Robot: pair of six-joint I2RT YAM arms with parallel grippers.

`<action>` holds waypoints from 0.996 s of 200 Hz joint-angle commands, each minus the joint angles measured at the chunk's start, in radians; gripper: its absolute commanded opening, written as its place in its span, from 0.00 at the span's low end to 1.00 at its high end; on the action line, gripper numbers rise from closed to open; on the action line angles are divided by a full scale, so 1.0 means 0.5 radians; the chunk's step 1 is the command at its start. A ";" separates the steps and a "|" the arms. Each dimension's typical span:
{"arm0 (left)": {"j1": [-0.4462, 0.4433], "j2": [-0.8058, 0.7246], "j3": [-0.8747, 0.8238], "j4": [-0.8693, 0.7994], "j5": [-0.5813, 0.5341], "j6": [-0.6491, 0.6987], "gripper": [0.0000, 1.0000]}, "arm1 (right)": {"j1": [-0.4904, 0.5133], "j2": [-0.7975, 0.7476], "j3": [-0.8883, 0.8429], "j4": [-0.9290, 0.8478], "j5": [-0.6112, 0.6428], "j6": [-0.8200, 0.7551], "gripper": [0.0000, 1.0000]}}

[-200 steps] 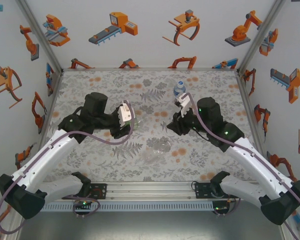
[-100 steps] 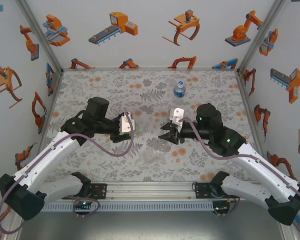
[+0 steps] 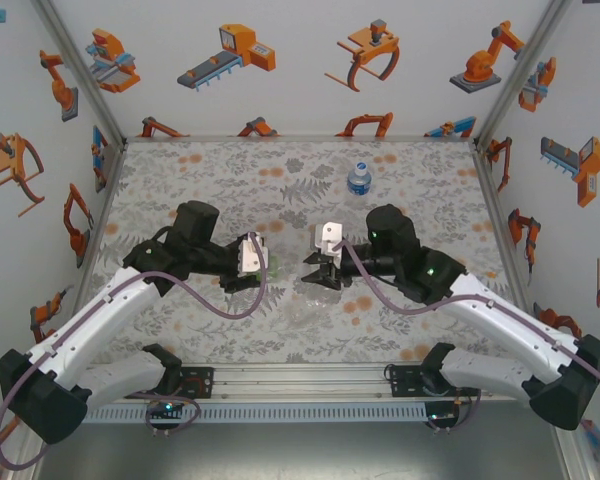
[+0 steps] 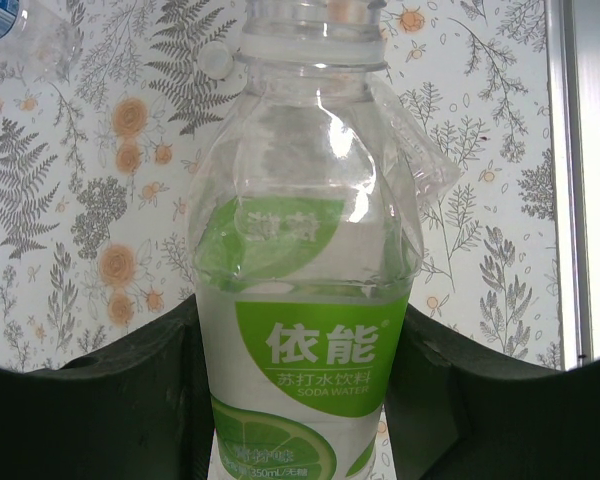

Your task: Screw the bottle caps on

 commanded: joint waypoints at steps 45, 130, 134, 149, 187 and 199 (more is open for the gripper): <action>-0.010 -0.049 -0.017 0.004 0.089 0.055 0.00 | 0.081 0.077 0.088 0.188 0.062 -0.037 0.16; -0.011 -0.051 -0.017 0.001 0.170 0.072 0.00 | 0.087 0.128 0.116 0.086 0.045 -0.174 0.15; -0.011 -0.056 -0.017 0.001 0.172 0.072 0.00 | 0.087 0.130 0.121 0.069 0.041 -0.186 0.15; -0.012 -0.055 -0.017 -0.002 0.178 0.077 0.00 | 0.086 0.137 0.144 0.012 0.041 -0.240 0.14; -0.012 -0.036 -0.011 -0.018 0.210 0.090 0.00 | 0.088 0.181 0.224 -0.123 -0.018 -0.462 0.11; -0.012 -0.028 -0.006 -0.025 0.225 0.094 0.00 | 0.088 0.208 0.252 -0.165 -0.050 -0.551 0.10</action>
